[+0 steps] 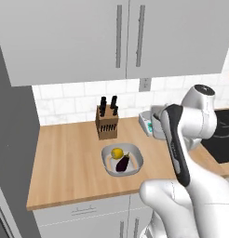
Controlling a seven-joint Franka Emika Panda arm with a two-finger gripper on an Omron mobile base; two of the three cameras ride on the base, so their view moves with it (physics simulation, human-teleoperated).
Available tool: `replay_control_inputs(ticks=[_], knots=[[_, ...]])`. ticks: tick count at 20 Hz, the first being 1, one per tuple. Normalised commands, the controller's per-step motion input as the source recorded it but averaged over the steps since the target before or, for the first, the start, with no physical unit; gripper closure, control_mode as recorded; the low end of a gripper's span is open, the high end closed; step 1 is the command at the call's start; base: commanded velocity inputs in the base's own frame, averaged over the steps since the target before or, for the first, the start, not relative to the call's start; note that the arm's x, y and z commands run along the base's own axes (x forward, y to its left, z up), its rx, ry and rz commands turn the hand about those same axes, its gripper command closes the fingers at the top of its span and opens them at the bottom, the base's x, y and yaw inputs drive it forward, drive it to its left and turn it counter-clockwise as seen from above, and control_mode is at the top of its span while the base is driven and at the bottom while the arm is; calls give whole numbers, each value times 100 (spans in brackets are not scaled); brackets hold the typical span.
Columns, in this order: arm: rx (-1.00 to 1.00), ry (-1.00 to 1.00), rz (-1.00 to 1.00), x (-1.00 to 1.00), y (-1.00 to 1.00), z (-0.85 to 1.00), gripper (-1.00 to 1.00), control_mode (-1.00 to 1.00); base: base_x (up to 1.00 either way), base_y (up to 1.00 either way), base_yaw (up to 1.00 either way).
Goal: Take the meat container that has the fish and place it on the second highest rack of the freezer. Then take the vegetable container that has the lemon and eggplant and place it on the highest rack of the freezer.
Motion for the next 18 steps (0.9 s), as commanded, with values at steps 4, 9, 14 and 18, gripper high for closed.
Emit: replay_control_inputs(ticks=[4, 9, 14, 18], knots=[[-1, 0, 14, -2, 6, 35, 100, -100, 0, 0, 0], [0, 0, 21, -17, -4, 7, 100, -100, 0, 0, 0], [-8, 0, 14, -8, 1, 0, 100, -100, 0, 0, 0], [-7, 0, 0, -1, 18, 2, 100, -100, 0, 0, 0]])
